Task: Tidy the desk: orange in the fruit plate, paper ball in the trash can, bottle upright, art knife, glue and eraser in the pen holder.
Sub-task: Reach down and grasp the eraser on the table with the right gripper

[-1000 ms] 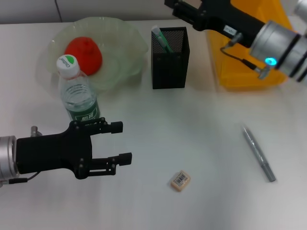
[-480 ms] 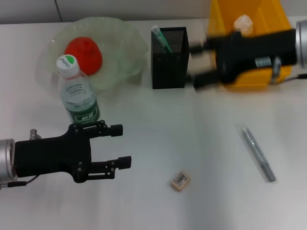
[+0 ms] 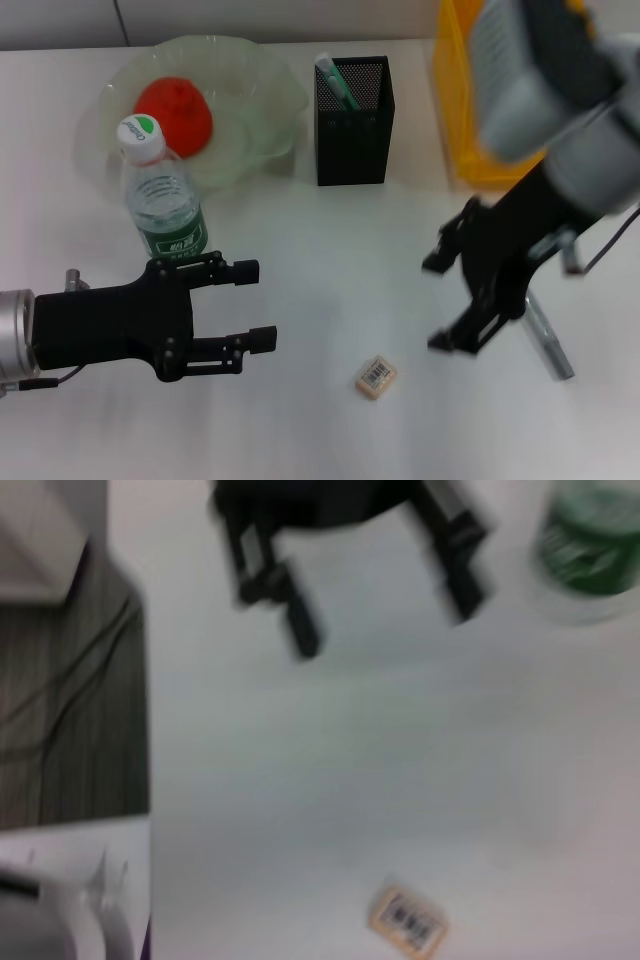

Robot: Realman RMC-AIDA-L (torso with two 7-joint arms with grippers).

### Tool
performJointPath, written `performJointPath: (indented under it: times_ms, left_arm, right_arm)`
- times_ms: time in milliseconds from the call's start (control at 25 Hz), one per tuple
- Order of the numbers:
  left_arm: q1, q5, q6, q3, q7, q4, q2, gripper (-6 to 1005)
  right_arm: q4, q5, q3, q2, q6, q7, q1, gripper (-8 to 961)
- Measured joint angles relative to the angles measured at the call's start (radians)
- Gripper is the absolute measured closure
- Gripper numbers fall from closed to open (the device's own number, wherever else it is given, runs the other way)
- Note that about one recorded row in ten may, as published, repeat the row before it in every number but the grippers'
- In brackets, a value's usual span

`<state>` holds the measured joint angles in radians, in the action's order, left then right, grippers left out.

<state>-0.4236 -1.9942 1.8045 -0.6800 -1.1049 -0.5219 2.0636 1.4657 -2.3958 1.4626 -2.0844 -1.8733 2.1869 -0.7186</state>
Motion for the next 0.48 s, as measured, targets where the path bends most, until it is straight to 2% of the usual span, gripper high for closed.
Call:
performJointPath:
  times_ms: [40,160,200,280,400,480]
  left_arm:
    - [0.0,0.0,0.0,0.0,0.0,0.0,0.0,216]
    - [-0.001,0.0,0.0,0.0,0.0,0.001,0.001,216]
    - [-0.001,0.0,0.0,0.0,0.0,0.002,0.001,216]
    - [-0.001,0.0,0.0,0.0,0.0,0.002,0.001,216]
    - [0.002,0.0,-0.001,-0.004,0.0,0.002,0.001,216]
    - [0.003,0.0,-0.001,-0.004,0.0,0.002,0.001,216]
  right_arm:
    - [0.0,0.0,0.0,0.0,0.0,0.0,0.0,122]
    - [-0.037,-0.004,0.119,-0.002,0.07,0.019,-0.012,122]
    - [-0.066,0.0,0.189,-0.003,0.122,0.024,-0.017,121]
    - [-0.079,0.002,0.217,-0.003,0.141,0.025,-0.019,121]
    - [-0.15,0.006,0.336,-0.006,0.233,0.033,-0.034,122]
    - [-0.172,0.006,0.36,-0.007,0.26,0.036,-0.04,122]
